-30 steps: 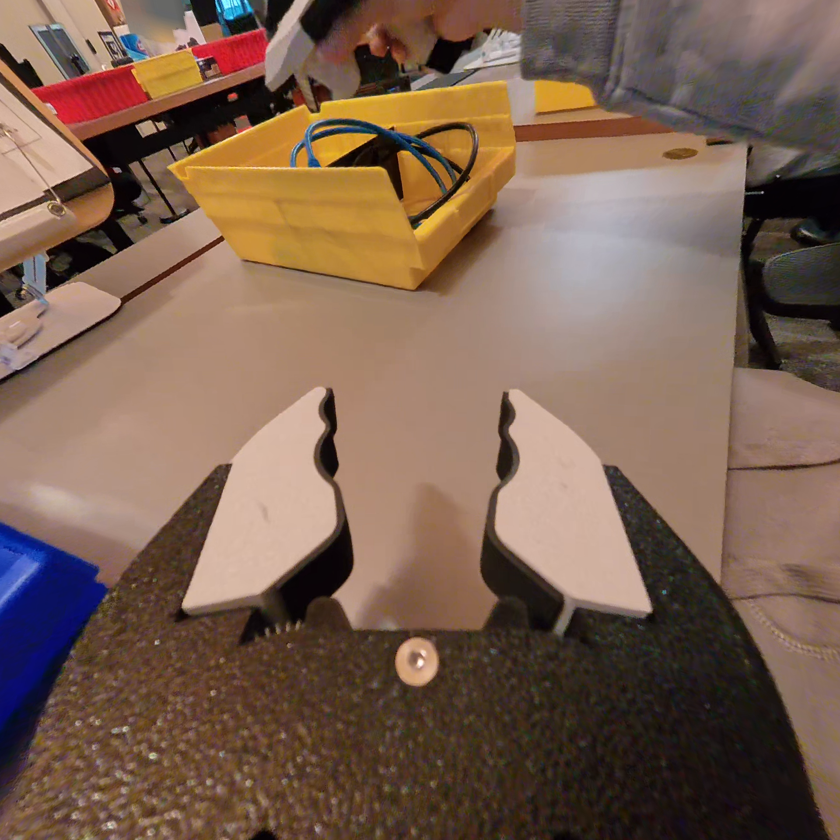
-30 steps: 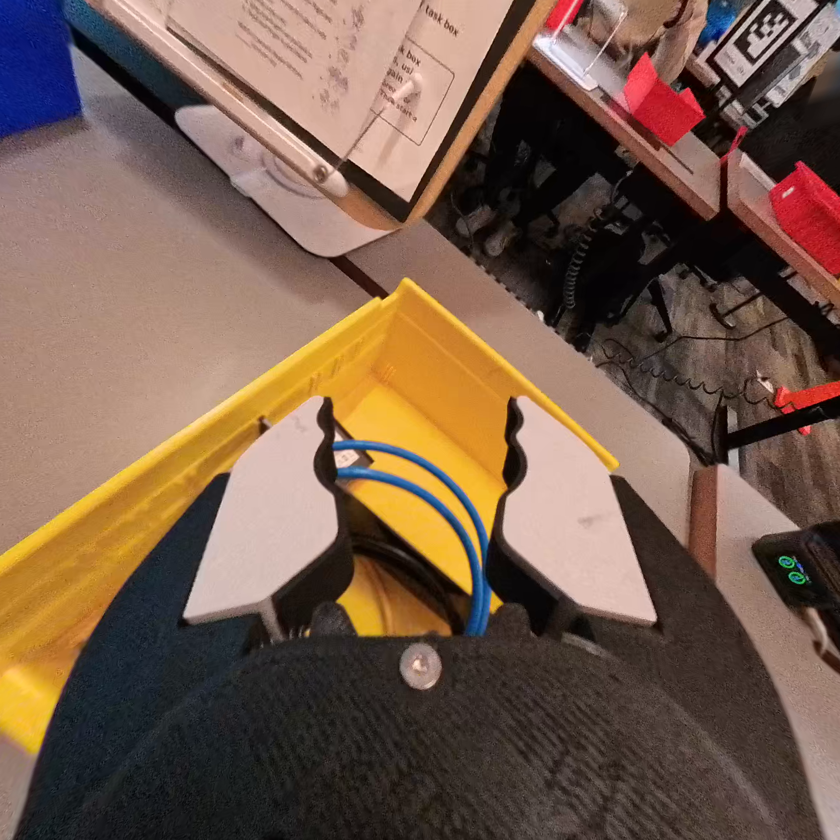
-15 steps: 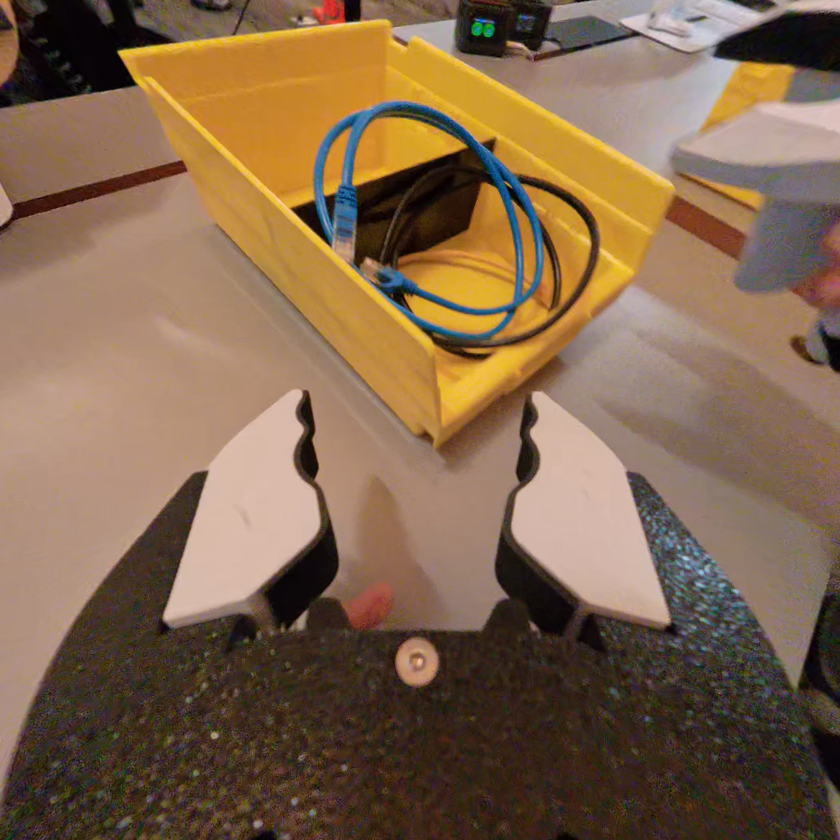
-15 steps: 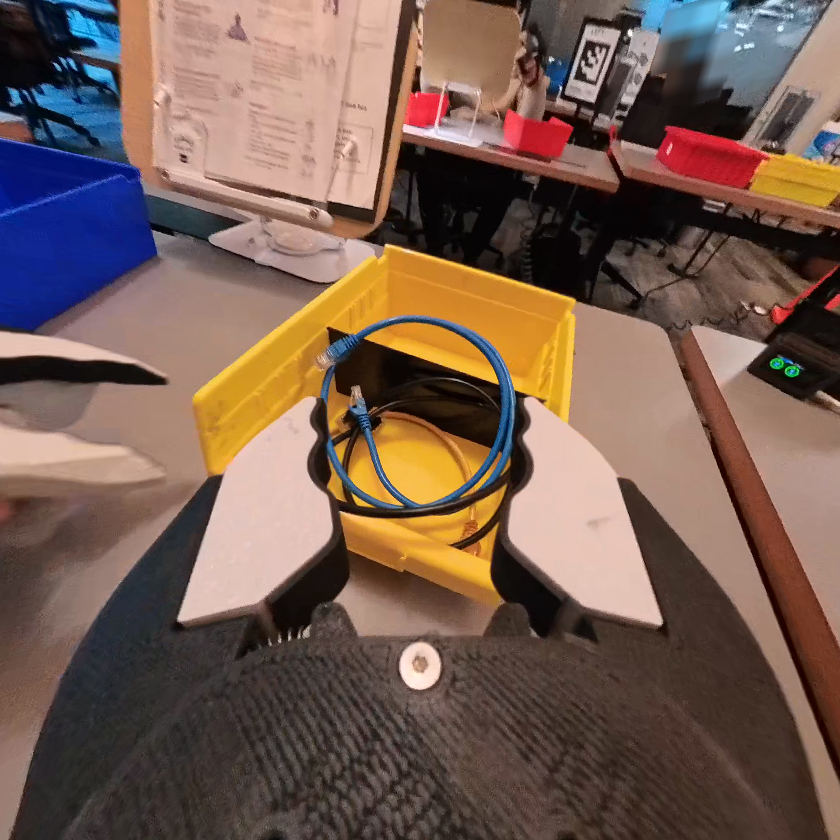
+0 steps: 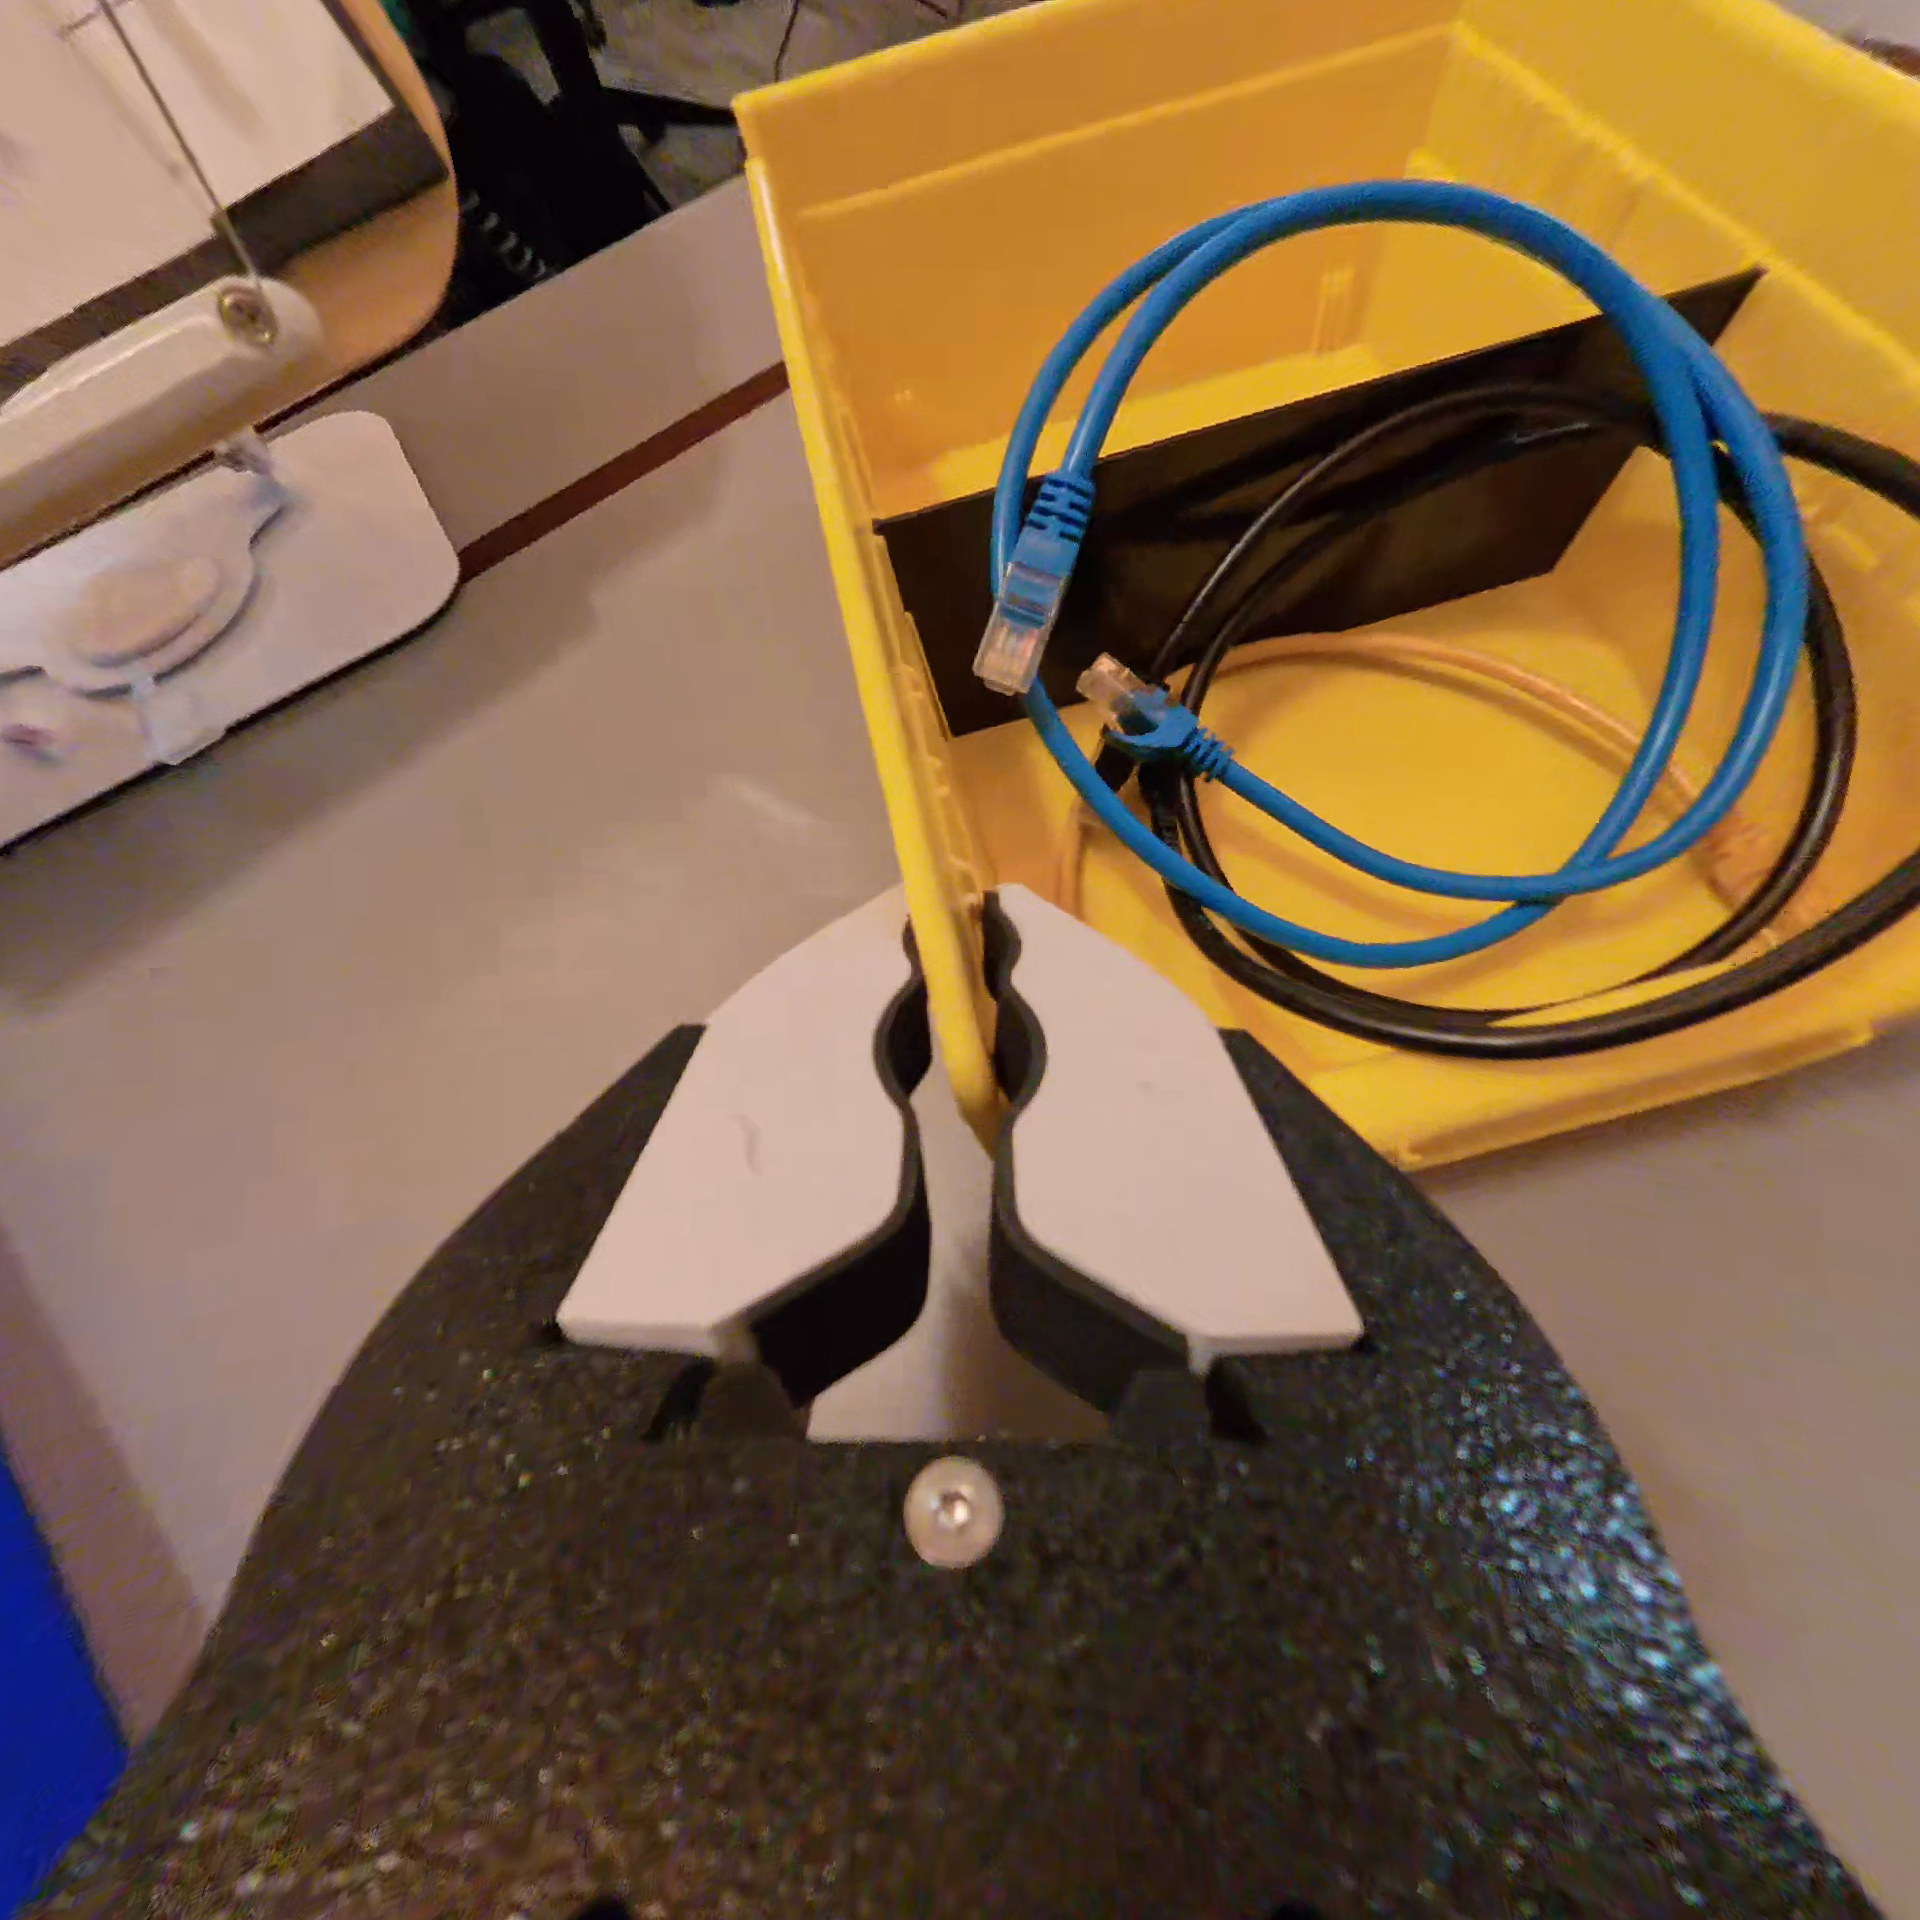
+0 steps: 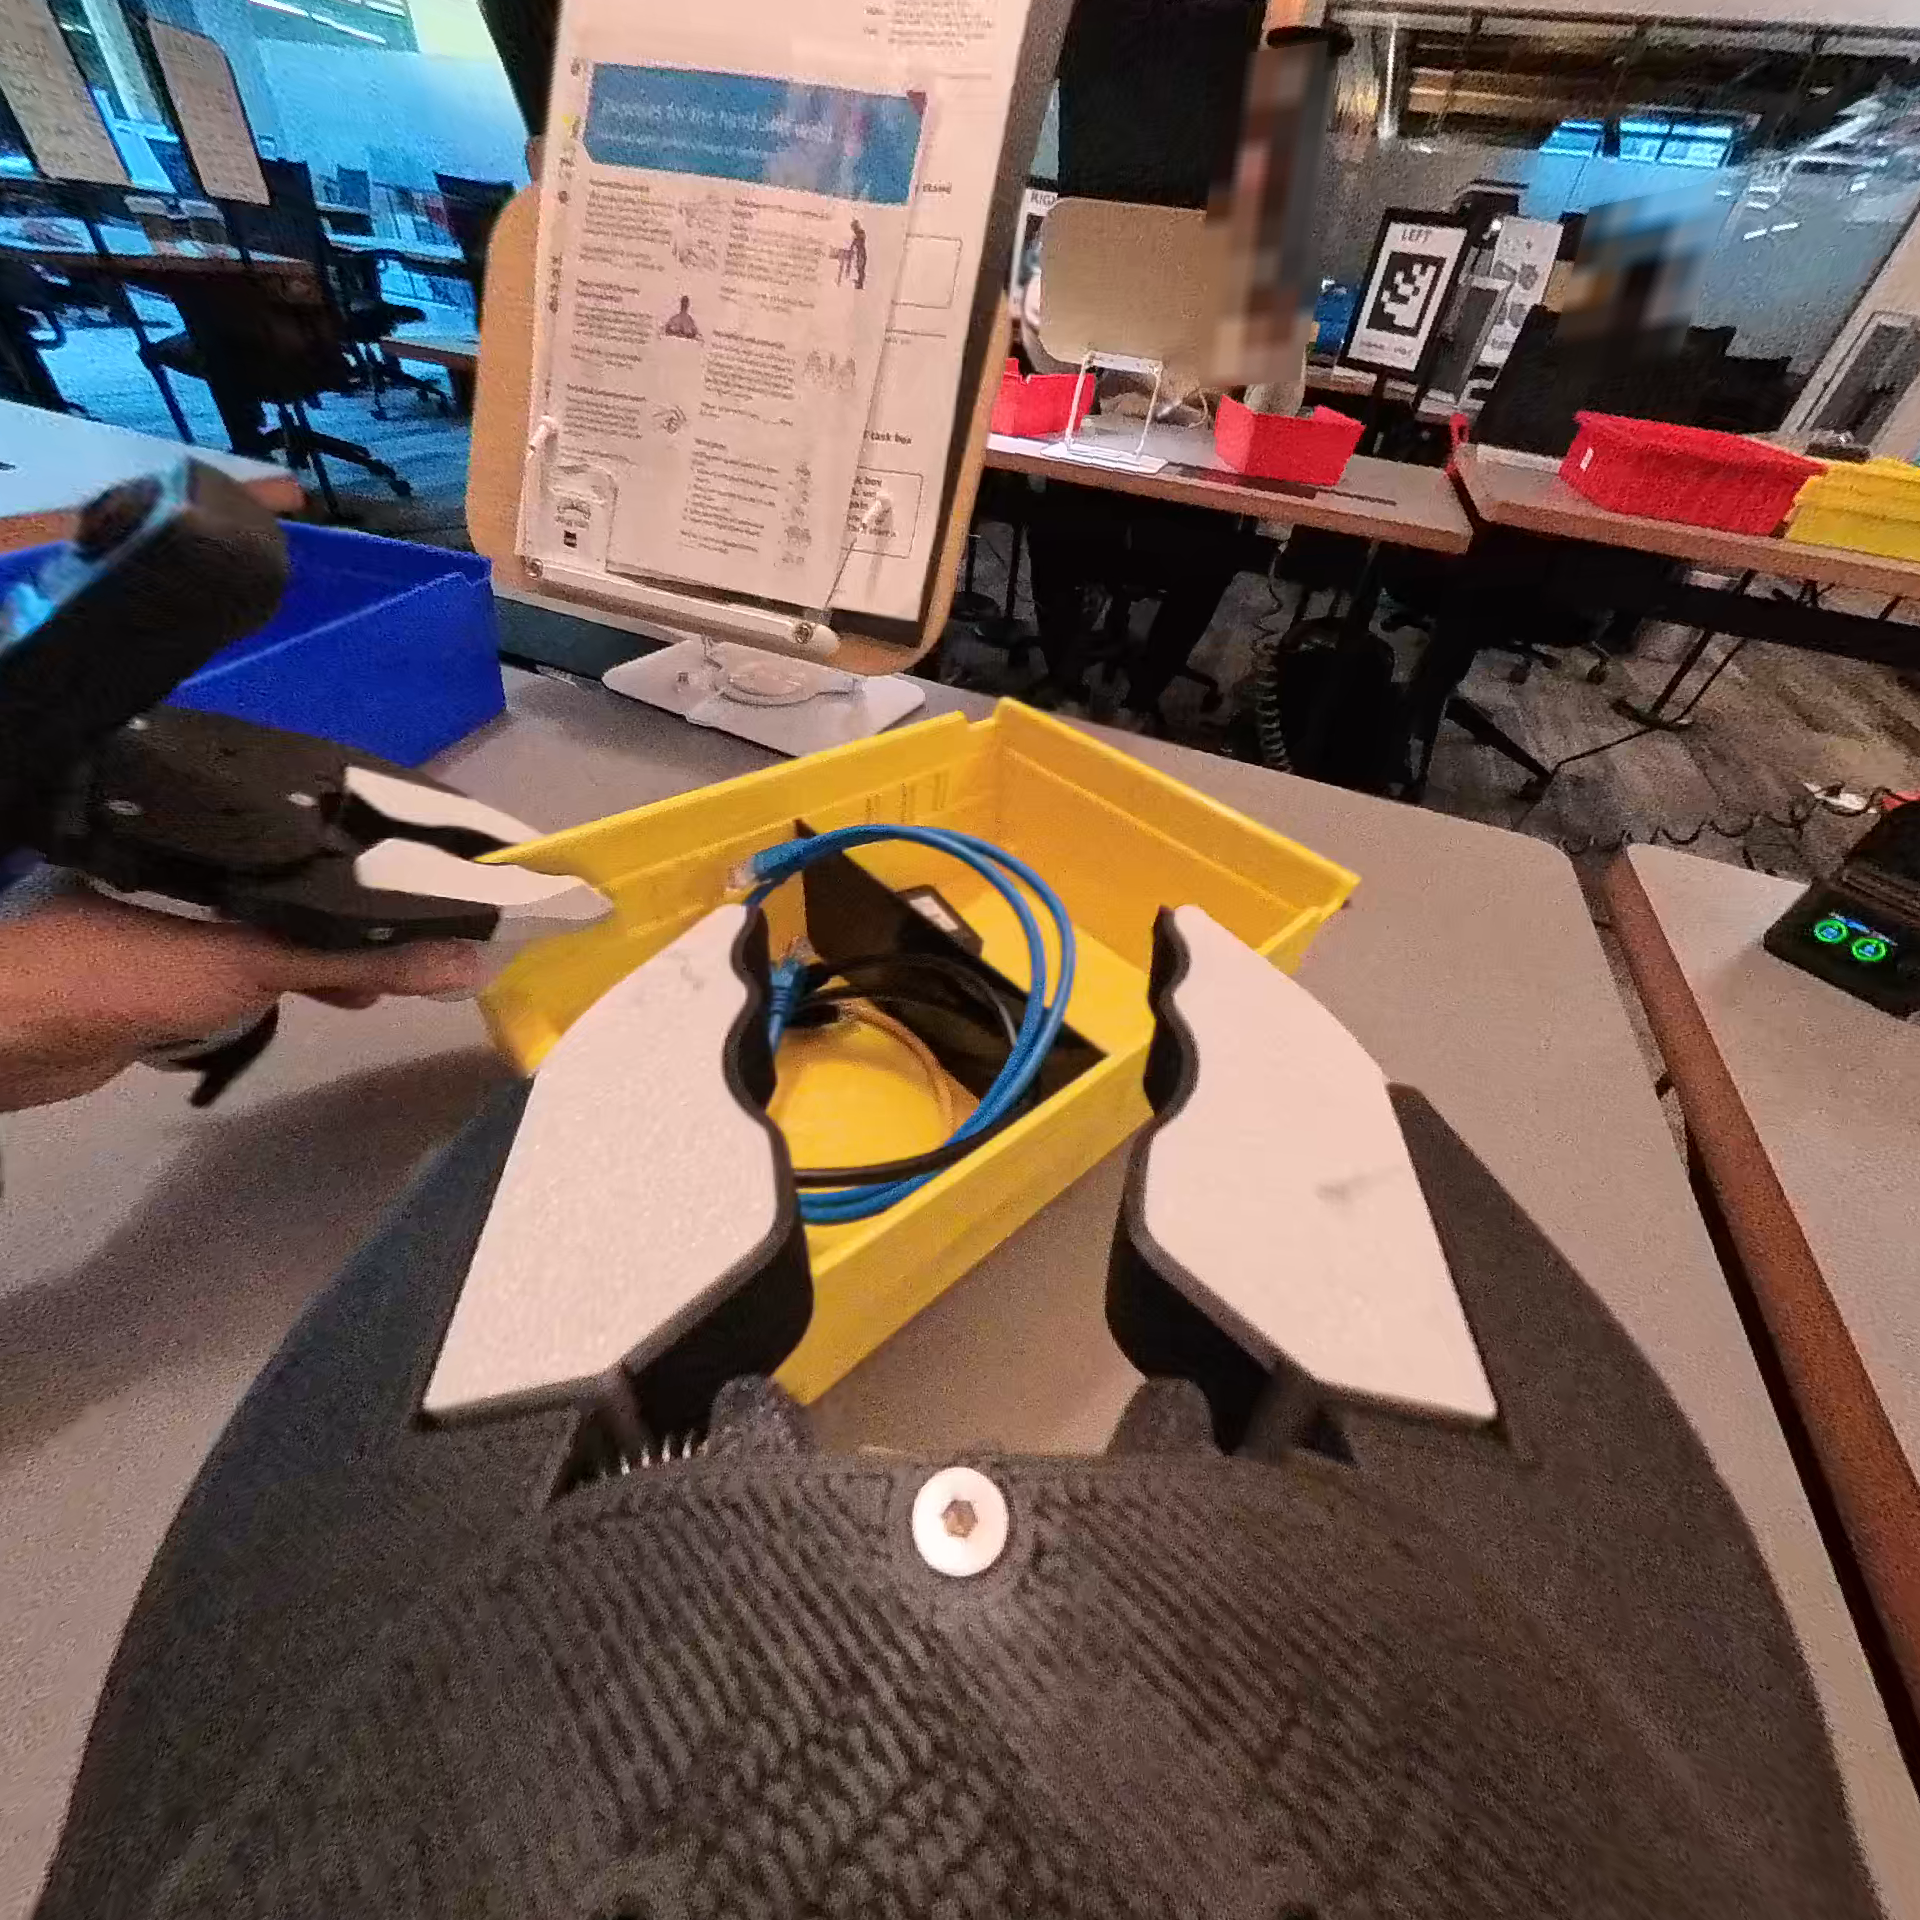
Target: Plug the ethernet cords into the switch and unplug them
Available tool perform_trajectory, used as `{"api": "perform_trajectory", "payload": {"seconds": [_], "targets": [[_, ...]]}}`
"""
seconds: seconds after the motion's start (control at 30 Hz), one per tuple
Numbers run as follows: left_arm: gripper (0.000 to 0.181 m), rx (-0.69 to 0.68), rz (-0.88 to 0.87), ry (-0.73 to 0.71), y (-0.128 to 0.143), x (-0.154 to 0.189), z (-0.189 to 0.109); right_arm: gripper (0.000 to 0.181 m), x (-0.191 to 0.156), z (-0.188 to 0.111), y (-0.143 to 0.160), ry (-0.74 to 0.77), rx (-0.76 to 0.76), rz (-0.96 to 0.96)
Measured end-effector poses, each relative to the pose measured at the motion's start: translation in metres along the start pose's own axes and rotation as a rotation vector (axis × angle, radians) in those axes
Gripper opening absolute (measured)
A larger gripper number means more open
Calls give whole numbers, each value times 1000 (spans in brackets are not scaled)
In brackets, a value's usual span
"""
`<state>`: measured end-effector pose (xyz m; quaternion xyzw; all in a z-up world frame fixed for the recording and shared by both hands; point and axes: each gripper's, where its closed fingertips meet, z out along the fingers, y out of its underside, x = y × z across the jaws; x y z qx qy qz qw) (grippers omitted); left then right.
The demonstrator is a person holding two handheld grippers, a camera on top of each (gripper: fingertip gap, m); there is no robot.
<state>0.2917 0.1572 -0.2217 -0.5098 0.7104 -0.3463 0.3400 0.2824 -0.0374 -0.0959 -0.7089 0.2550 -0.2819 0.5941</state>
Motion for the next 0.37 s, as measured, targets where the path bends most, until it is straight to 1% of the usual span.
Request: {"api": "perform_trajectory", "payload": {"seconds": [0.1, 0.17, 0.23, 0.3, 0.37], "targets": [[7, -49, 78, 50, 33, -11, -48, 69, -7, -3, -8, -15, 24, -14], [8, -82, 122, 89, 62, -21, -90, 68, -16, -2, -14, -37, 33, -17], [6, -107, 108, 121, 95, -35, -139, 68, -28, 3, -16, -65, 37, -24], [5, -127, 65, 156, 129, -49, -190, 68, -49, 13, -15, -107, 20, -38], [5, -150, 31, 150, 163, -67, -239, 71, -81, 25, -13, -176, -1, -58]]}}
